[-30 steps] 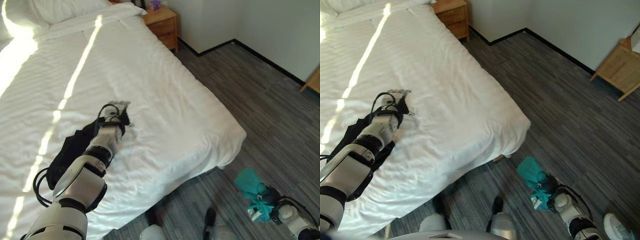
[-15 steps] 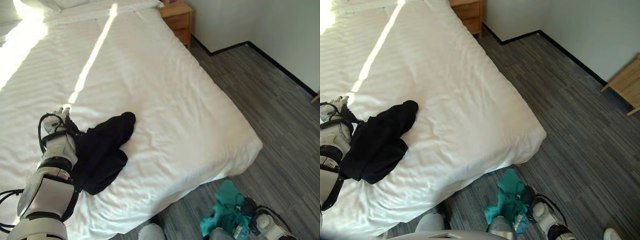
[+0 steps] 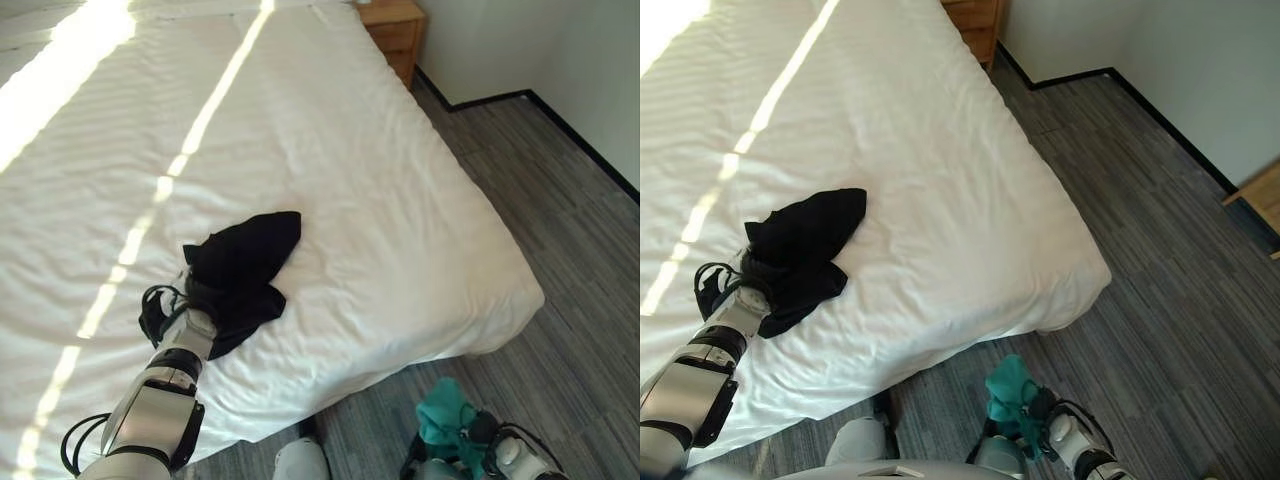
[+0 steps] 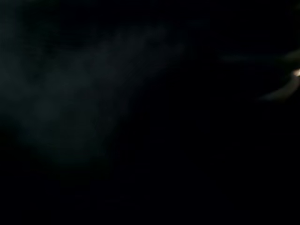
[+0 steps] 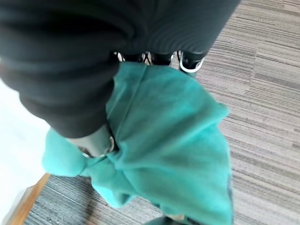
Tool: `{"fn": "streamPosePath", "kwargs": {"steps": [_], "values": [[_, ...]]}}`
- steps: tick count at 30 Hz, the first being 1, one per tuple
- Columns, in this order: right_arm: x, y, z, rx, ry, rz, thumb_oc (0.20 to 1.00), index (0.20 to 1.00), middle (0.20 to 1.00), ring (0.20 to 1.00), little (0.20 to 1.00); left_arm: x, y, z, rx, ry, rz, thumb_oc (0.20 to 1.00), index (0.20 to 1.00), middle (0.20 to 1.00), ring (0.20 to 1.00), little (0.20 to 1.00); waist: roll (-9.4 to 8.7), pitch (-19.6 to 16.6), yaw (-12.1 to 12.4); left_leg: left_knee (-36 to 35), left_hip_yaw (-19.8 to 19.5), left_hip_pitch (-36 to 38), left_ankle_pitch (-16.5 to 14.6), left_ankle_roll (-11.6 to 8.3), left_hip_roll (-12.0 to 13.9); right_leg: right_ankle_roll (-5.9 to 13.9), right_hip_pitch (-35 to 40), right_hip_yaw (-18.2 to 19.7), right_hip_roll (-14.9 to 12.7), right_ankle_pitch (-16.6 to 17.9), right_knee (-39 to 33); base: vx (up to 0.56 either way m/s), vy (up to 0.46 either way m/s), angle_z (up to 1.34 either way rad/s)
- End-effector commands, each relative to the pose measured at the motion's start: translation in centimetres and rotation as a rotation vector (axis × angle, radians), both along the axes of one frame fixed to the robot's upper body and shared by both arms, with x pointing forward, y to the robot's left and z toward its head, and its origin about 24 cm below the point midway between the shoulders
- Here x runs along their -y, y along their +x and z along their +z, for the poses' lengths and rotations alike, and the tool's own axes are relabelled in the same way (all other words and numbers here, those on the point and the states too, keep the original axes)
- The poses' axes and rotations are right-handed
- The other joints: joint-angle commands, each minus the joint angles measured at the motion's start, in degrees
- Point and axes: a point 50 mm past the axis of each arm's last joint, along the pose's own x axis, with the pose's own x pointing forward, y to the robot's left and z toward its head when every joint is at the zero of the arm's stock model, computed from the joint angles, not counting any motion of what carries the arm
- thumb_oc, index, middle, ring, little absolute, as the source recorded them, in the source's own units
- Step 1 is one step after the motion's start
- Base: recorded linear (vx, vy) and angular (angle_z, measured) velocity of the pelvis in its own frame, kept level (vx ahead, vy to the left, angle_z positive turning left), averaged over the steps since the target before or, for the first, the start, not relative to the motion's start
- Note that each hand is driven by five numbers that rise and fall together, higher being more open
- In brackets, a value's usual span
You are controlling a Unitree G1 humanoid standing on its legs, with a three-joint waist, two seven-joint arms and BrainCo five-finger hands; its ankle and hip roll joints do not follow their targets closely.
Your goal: Pick up bed clothes into laundry basket.
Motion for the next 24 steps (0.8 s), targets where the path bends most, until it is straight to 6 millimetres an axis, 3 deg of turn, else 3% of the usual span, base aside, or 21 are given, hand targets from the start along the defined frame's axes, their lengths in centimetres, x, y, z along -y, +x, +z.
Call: {"fn": "streamPosePath", "kwargs": {"steps": [1,4,5,6,7,8,9,11,12,14,16,17,18,19,20,22,24], "values": [[0.6,3.4,1.7,0.095,-0.066,0.073,0.200,0.200,0.200,0.200,0.200,11.6,4.3,2.2,0.170,-0.267,-0.301,0.200,0.200,0.200,0.200,0.200,2.68,4.1,-1.2,0.4,-0.3,-1.4,-7.4,-1.51,1.9,4.93,2.7,0.1,-5.3,-3.2,1.5,0.00,0.003,0.05],[0.7,3.0,1.7,0.102,-0.052,0.050,0.200,0.200,0.200,0.200,0.200,18.1,4.9,6.0,0.323,-0.350,-0.536,0.200,0.200,0.200,0.200,0.200,3.51,3.5,-2.1,0.4,-0.7,-1.2,-7.6,-1.35,1.6,4.91,2.9,1.0,-5.3,-3.5,1.3,0.00,0.000,0.00],[0.7,3.0,1.7,0.102,-0.052,0.049,0.200,0.200,0.200,0.200,0.200,18.2,4.9,6.0,0.323,-0.349,-0.536,0.200,0.200,0.200,0.200,0.200,3.50,3.3,-2.0,0.4,-0.7,-1.5,-7.4,-1.28,1.6,4.85,2.5,1.1,-5.3,-3.4,1.3,0.07,-0.037,-0.01],[1.0,3.0,1.9,0.121,-0.042,0.024,0.200,0.200,0.200,0.200,0.200,20.0,5.2,9.5,0.441,-0.346,-0.641,0.200,0.200,0.200,0.200,0.200,4.02,2.5,-2.7,0.4,-0.4,-0.6,-7.6,-1.12,1.7,4.63,2.9,1.5,-5.0,-3.8,1.7,0.06,-0.039,-0.05],[1.1,3.3,2.1,0.132,-0.042,0.025,0.200,0.200,0.200,0.200,0.200,20.5,5.3,10.7,0.481,-0.344,-0.678,0.200,0.200,0.200,0.200,0.200,4.37,2.3,-2.7,0.4,0.2,-0.2,-7.4,-0.97,1.9,4.46,2.5,1.3,-4.9,-3.7,2.8,0.07,-0.040,-0.06],[1.1,3.3,2.1,0.132,-0.042,0.025,0.200,0.200,0.200,0.200,0.200,20.5,5.3,10.7,0.481,-0.344,-0.678,0.200,0.200,0.200,0.200,0.200,4.37,2.2,-2.7,0.4,0.2,-0.3,-7.4,-0.96,1.9,4.45,2.4,1.3,-4.9,-3.7,2.8,0.00,-0.066,-0.28],[1.2,4.4,2.9,0.175,-0.049,0.034,0.200,0.200,0.200,0.200,0.200,21.0,5.2,14.4,0.625,-0.371,-0.727,0.200,0.200,0.200,0.200,0.200,5.53,1.6,-2.2,0.4,3.4,1.5,-7.2,-1.00,3.5,4.36,2.4,-2.7,-5.9,-3.5,5.6,-0.02,-0.077,-0.52],[1.2,6.2,4.2,0.246,-0.051,0.037,0.200,0.200,0.200,0.200,0.200,21.6,4.6,17.2,0.739,-0.369,-0.784,0.200,0.200,0.200,0.200,0.200,6.60,0.7,-1.2,0.4,6.5,2.9,-6.2,-1.19,5.0,3.66,2.9,-7.9,-7.1,-3.2,6.4,-0.03,-0.085,-0.87],[1.2,6.3,4.2,0.247,-0.051,0.036,0.200,0.200,0.200,0.200,0.200,21.6,4.6,17.3,0.740,-0.368,-0.784,0.200,0.200,0.200,0.200,0.200,6.61,0.7,-1.1,0.4,6.6,2.8,-6.0,-1.14,5.0,3.55,2.8,-7.8,-7.0,-3.0,6.3,-0.05,-0.071,-0.96],[0.7,8.2,5.6,0.332,-0.005,0.007,0.200,0.200,0.200,0.200,0.200,24.7,3.6,21.4,0.880,-0.430,-0.880,0.200,0.200,0.200,0.200,0.200,7.42,-0.4,-0.4,0.4,10.3,4.8,-4.8,-1.57,6.6,3.03,4.0,-11.5,-7.5,-2.9,5.9,-0.01,-0.120,-1.04],[-0.5,9.8,6.9,0.404,0.028,0.033,0.200,0.200,0.200,0.200,0.200,27.3,2.8,23.4,0.946,-0.455,-0.916,0.200,0.200,0.200,0.200,0.200,7.38,-1.5,-1.2,0.4,12.2,6.2,-4.4,-1.58,7.1,2.66,4.7,-11.4,-6.4,-3.6,4.5,0.04,-0.203,-1.06],[-0.7,10.4,7.7,0.449,0.046,0.039,0.200,0.200,0.200,0.200,0.200,27.9,2.5,23.9,0.969,-0.428,-0.927,0.200,0.200,0.200,0.200,0.200,7.63,-1.6,-2.0,0.4,12.6,7.3,-4.0,-1.96,7.6,2.11,5.1,-10.1,-5.2,-4.0,3.5,0.08,-0.326,-0.72],[-0.9,11.2,9.6,0.545,0.069,0.082,0.200,0.200,0.200,0.200,0.200,27.2,2.6,22.7,0.960,-0.413,-0.898,0.200,0.200,0.200,0.200,0.200,8.13,-1.8,-4.9,1.1,14.3,9.1,-3.7,-2.61,8.6,1.86,5.6,-8.6,-4.0,-4.5,1.9,0.07,-0.240,-0.71],[-0.8,11.1,9.5,0.541,0.068,0.082,0.200,0.200,0.200,0.200,0.200,27.2,2.6,22.6,0.958,-0.415,-0.897,0.200,0.200,0.200,0.200,0.200,8.28,-1.8,-4.8,1.0,14.5,9.4,-3.7,-2.69,8.7,1.82,5.7,-8.4,-3.9,-4.5,1.9,0.13,-0.264,-0.79],[-1.0,11.9,11.6,0.637,0.099,0.106,0.200,0.200,0.200,0.200,0.200,25.7,2.7,20.7,0.920,-0.420,-0.857,0.200,0.200,0.200,0.200,0.200,8.89,-1.6,-7.2,2.6,15.5,11.2,-3.5,-3.30,9.1,0.93,5.6,-5.3,-2.6,-5.6,0.9,0.08,-0.131,-1.05],[-1.2,12.1,12.7,0.684,0.118,0.125,0.200,0.200,0.200,0.200,0.200,25.1,2.6,19.5,0.891,-0.443,-0.838,0.200,0.200,0.200,0.200,0.200,9.29,-1.3,-7.6,5.2,15.9,11.5,-4.0,-3.66,10.2,0.33,5.7,-3.8,-1.8,-6.6,0.7,0.10,-0.197,-1.40],[-1.2,13.1,15.9,0.823,0.118,0.160,0.200,0.200,0.200,0.200,0.200,23.9,2.3,17.0,0.834,-0.523,-0.795,0.200,0.200,0.200,0.200,0.200,9.67,0.3,-7.9,14.4,10.2,9.2,-1.1,-4.58,12.6,-0.87,5.6,0.5,0.1,-8.5,0.7,0.18,-0.272,-1.10]]}}
